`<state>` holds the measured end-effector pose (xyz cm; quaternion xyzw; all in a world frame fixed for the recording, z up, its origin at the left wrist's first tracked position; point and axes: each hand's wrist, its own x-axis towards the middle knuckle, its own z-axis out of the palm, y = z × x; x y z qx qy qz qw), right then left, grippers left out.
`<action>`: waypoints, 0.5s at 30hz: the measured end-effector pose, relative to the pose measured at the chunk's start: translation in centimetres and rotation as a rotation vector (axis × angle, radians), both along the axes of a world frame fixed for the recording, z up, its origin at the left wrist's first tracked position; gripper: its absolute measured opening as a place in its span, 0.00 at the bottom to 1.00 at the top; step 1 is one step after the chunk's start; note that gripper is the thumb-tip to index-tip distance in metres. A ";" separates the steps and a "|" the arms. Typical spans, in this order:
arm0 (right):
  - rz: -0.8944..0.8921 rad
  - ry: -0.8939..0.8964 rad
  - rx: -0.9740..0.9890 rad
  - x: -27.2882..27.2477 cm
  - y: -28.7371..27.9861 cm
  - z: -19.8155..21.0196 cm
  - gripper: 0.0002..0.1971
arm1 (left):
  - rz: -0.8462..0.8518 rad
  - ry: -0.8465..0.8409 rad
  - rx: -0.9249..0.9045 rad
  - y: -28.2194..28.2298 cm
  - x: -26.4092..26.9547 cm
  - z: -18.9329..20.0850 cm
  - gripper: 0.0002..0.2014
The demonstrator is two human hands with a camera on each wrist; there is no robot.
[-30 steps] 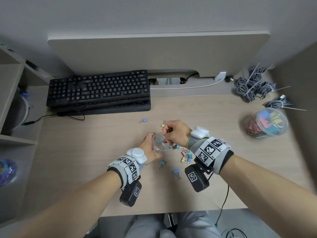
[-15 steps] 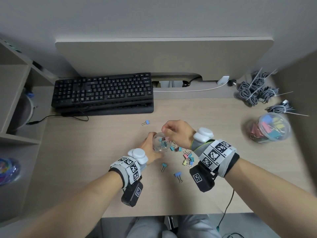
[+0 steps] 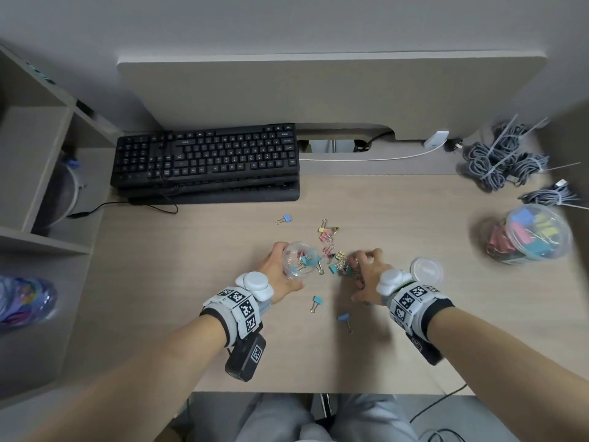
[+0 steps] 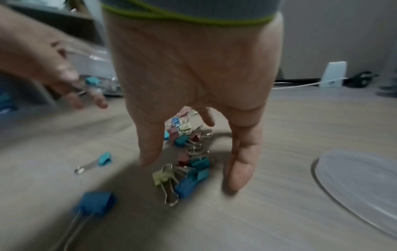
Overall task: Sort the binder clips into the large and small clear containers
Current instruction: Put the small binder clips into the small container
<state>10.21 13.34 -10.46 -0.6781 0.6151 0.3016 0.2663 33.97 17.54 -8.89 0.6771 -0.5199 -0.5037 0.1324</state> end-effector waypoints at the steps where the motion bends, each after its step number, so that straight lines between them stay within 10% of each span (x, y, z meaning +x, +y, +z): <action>1: 0.008 0.025 -0.020 0.4 0.4 -0.5 0.47 | 0.004 0.000 0.003 0.1 0.2 0.0 0.38; 7: 0.015 -0.104 -0.137 0.6 0.5 -2.2 0.30 | 0.010 0.010 0.015 0.4 0.9 -0.3 0.39; 15: 0.061 -0.165 -0.158 3.6 0.0 -2.4 0.37 | 0.007 0.011 0.019 0.7 1.8 -0.4 0.39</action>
